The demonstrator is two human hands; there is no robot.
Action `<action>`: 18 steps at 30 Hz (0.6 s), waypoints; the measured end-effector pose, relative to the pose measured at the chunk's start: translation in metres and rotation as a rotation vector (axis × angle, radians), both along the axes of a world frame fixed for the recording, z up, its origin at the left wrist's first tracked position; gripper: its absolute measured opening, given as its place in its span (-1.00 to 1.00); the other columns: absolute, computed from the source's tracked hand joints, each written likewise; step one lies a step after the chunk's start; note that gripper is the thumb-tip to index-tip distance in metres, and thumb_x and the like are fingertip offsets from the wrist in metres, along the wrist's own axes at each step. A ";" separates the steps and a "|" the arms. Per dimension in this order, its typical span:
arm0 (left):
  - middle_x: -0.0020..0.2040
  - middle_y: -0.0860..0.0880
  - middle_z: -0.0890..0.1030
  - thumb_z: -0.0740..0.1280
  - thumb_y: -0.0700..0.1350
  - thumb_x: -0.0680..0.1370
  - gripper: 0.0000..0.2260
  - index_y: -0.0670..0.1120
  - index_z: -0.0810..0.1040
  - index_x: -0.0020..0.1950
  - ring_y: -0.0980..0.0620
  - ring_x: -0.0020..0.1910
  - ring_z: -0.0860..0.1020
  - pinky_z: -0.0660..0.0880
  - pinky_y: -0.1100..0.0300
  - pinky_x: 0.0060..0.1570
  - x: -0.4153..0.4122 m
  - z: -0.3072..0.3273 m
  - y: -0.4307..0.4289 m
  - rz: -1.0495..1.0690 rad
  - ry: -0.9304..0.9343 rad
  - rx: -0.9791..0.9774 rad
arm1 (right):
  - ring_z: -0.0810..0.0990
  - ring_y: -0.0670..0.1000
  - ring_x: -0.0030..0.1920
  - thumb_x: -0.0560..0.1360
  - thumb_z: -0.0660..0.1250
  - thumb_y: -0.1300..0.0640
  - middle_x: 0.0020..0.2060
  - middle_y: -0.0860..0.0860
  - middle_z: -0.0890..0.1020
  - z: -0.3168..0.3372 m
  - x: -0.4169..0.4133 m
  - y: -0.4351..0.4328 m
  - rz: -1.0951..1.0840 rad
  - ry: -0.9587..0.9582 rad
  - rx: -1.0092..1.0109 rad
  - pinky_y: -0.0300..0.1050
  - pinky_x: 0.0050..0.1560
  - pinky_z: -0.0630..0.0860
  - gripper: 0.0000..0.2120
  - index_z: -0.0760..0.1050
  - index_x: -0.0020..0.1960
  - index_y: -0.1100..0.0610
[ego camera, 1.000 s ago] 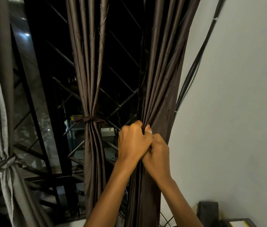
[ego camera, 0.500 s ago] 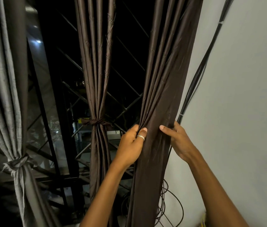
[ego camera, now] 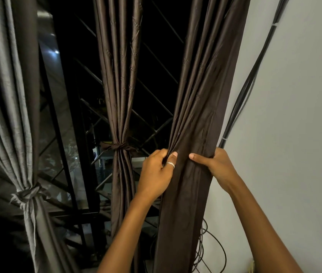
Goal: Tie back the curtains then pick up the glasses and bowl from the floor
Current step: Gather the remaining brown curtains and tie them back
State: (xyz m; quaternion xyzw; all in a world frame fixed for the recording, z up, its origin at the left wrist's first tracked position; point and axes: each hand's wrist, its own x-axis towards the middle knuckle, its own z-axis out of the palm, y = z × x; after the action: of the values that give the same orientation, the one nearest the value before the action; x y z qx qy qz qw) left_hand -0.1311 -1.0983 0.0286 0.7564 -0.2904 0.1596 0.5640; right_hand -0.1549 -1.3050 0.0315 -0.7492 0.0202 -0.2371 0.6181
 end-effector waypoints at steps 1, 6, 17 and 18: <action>-0.30 0.04 0.43 0.27 0.07 0.64 -0.66 -0.06 0.42 -0.28 0.13 -0.38 0.43 0.36 0.32 -0.37 -0.001 -0.001 -0.002 0.100 -0.080 0.035 | 0.71 -0.15 -0.09 0.29 0.63 -0.18 -0.10 -0.18 0.73 -0.001 0.001 0.005 -0.126 -0.005 -0.094 -0.34 -0.10 0.60 -0.63 0.65 0.02 -0.09; -0.15 0.12 0.44 0.34 0.04 0.61 -0.82 -0.05 0.63 -0.04 0.17 -0.28 0.44 0.33 0.35 -0.30 -0.020 -0.010 -0.023 0.255 -0.201 0.104 | 0.58 -0.21 -0.28 0.51 0.47 -0.01 -0.31 -0.19 0.59 -0.014 -0.008 0.037 -0.495 -0.168 -0.407 -0.27 -0.28 0.51 -0.86 0.58 -0.12 0.04; 0.09 0.10 0.56 0.41 -0.17 0.56 -0.72 0.00 0.53 0.26 0.20 -0.01 0.57 0.59 0.20 -0.02 -0.037 -0.019 -0.045 0.145 -0.151 -0.008 | 0.69 -0.15 -0.09 0.70 0.16 -0.03 -0.12 -0.10 0.73 -0.012 -0.035 0.048 -0.066 -0.006 -0.066 -0.24 -0.05 0.52 -0.70 0.63 -0.01 -0.02; 0.11 0.11 0.55 0.40 -0.17 0.56 -0.70 0.01 0.53 0.29 0.21 0.01 0.57 0.58 0.27 0.00 -0.037 -0.020 -0.044 0.099 -0.154 0.009 | 0.70 -0.12 -0.07 0.70 0.15 -0.07 -0.13 -0.06 0.73 -0.011 -0.038 0.049 -0.045 -0.001 -0.058 -0.21 -0.03 0.54 -0.68 0.64 -0.01 0.01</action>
State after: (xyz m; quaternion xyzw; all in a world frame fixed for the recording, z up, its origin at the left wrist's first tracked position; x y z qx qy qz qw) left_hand -0.1683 -1.1422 0.0090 0.7577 -0.2959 0.2437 0.5281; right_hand -0.1927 -1.2561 0.0203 -0.7661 0.0296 -0.2519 0.5906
